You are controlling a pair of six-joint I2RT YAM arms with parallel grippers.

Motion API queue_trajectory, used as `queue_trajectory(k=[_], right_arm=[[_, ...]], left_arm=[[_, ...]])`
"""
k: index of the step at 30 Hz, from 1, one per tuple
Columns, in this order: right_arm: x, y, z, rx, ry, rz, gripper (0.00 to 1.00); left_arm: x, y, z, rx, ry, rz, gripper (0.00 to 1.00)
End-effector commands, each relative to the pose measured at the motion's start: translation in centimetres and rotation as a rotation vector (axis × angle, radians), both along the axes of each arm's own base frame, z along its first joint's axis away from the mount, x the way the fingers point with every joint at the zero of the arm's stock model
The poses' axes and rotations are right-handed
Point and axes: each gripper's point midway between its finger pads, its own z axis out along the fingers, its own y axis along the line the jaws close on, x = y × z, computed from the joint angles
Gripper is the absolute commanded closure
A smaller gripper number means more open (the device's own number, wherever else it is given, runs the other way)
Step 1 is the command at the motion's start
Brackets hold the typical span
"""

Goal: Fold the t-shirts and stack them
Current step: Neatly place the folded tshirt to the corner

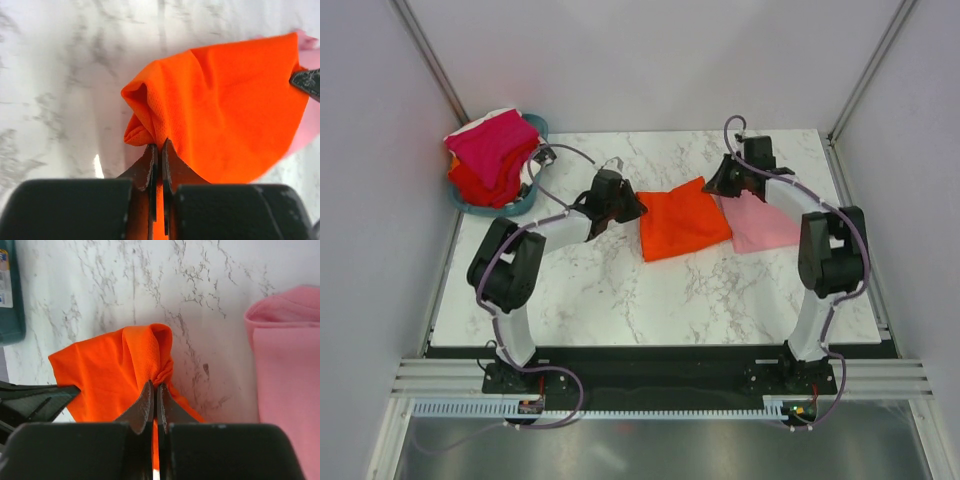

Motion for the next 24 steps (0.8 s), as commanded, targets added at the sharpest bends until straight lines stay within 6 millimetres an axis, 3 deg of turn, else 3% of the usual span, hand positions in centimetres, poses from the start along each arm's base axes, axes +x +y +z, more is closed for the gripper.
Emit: queue_trajectory(k=[1, 6, 7, 8, 12, 14, 15, 17, 18, 20, 21, 24], right_arm=[[-1.1, -2.9, 6.5, -0.055, -0.123, -0.079, 1.0], [-3.3, -9.4, 8.8, -0.112, -0.113, -0.224, 1.0], [-3.6, -11.8, 10.7, -0.114, -0.153, -0.28, 1.0], [-4.0, -12.8, 11.2, -0.12, -0.165, -0.303, 1.0], [-5.5, -18.1, 13.8, -0.194, -0.2, -0.436, 1.0], [-5.7, -19.8, 14.0, -0.216, -0.196, -0.471, 1.0], [-5.8, -21.7, 14.0, -0.222, -0.186, -0.514, 1.0], [-6.0, -23.5, 13.9, -0.223, -0.178, -0.556, 1.0], [-6.3, -25.3, 13.7, -0.225, -0.171, -0.598, 1.0], [-6.7, -26.8, 13.2, -0.229, -0.155, -0.625, 1.0], [-6.8, -27.4, 12.8, -0.23, -0.146, -0.638, 1.0], [-7.2, -29.5, 12.2, -0.234, -0.128, -0.683, 1.0]], left_arm=[[-0.7, -2.8, 7.1, -0.036, -0.164, -0.054, 0.98], [-4.6, -8.3, 11.1, -0.091, -0.229, -0.166, 0.98], [-5.3, -9.0, 12.2, -0.107, -0.244, -0.18, 0.98], [-6.5, -10.4, 12.9, -0.119, -0.254, -0.214, 0.98], [-8.0, -13.4, 16.7, -0.171, -0.319, -0.263, 0.98], [-8.7, -15.3, 16.9, -0.183, -0.322, -0.303, 0.98], [-8.5, -16.3, 18.4, -0.199, -0.351, -0.315, 0.98], [-9.0, -18.4, 17.5, -0.189, -0.34, -0.353, 0.98], [-8.8, -19.4, 18.8, -0.206, -0.36, -0.361, 0.98], [-9.2, -21.3, 17.6, -0.199, -0.348, -0.389, 0.98], [-9.1, -22.1, 18.6, -0.214, -0.366, -0.392, 0.98], [-9.1, -24.4, 18.1, -0.215, -0.377, -0.409, 0.98]])
